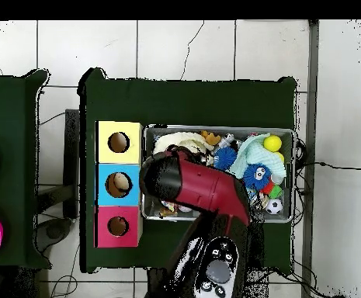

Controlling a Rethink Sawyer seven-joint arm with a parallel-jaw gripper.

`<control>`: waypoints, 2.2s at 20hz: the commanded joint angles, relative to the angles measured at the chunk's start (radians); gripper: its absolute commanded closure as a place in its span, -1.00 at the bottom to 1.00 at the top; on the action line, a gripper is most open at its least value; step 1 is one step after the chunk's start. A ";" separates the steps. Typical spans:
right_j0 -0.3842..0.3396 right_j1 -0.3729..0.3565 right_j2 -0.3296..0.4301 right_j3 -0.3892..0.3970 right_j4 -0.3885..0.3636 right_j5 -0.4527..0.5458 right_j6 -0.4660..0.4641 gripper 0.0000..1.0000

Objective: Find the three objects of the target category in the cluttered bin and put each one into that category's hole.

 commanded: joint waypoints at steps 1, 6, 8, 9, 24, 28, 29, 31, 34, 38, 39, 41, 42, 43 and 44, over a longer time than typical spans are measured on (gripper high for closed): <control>-0.084 0.082 0.171 -0.080 -0.088 -0.109 0.006 -1.00; -0.110 0.105 0.205 -0.081 -0.122 -0.182 0.027 -1.00; -0.113 0.106 0.212 -0.076 -0.133 -0.198 0.038 -1.00; -0.115 0.106 0.215 -0.075 -0.137 -0.203 0.043 -1.00; -0.160 0.165 0.269 -0.100 -0.171 -0.279 0.058 -1.00; -0.206 0.187 0.315 -0.128 -0.197 -0.274 0.027 -1.00; -0.218 0.190 0.328 -0.137 -0.206 -0.269 0.017 -1.00; -0.234 0.194 0.346 -0.154 -0.219 -0.257 0.008 -1.00; -0.250 0.206 0.361 -0.180 -0.239 -0.248 0.001 -1.00; -0.283 0.213 0.388 -0.205 -0.273 -0.235 -0.016 -1.00; -0.292 0.207 0.394 -0.202 -0.283 -0.232 -0.020 -1.00; -0.301 0.203 0.402 -0.206 -0.296 -0.220 -0.021 -1.00; -0.302 0.204 0.404 -0.209 -0.301 -0.216 -0.018 -1.00; -0.303 0.199 0.405 -0.206 -0.307 -0.216 -0.015 -1.00; -0.302 0.200 0.405 -0.208 -0.311 -0.214 -0.010 -1.00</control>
